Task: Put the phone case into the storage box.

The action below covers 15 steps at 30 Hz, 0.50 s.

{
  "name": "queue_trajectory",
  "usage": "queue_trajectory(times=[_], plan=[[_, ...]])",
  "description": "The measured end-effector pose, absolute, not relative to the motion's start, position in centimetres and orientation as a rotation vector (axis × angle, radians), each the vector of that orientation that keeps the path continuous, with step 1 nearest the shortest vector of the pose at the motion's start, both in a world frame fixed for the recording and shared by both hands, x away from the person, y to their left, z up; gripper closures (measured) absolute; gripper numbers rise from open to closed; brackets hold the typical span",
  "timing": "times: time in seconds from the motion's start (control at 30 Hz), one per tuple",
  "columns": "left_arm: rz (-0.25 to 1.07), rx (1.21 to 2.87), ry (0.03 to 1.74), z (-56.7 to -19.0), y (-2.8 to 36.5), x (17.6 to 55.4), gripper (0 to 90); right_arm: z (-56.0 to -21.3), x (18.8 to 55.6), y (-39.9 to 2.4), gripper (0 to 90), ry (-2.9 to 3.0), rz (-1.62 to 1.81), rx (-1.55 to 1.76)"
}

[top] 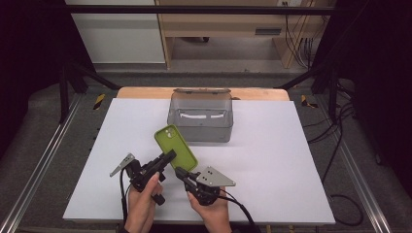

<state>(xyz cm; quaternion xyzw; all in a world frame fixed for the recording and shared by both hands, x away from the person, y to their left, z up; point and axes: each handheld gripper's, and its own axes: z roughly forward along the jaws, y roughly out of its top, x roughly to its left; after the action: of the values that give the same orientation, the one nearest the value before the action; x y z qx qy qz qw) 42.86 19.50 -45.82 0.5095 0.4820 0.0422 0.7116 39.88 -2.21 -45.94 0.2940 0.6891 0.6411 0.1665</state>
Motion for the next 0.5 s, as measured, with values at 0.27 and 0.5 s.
queue_trajectory(times=[0.27,0.5], plan=[[0.088,1.127,1.072,-45.88,19.55,42.87,71.2,-46.02,39.87,-2.12,87.8,1.961,1.829,0.847],[0.092,1.125,1.074,-45.87,19.57,42.85,71.5,-46.08,39.82,-1.96,87.8,1.954,1.841,0.868]])
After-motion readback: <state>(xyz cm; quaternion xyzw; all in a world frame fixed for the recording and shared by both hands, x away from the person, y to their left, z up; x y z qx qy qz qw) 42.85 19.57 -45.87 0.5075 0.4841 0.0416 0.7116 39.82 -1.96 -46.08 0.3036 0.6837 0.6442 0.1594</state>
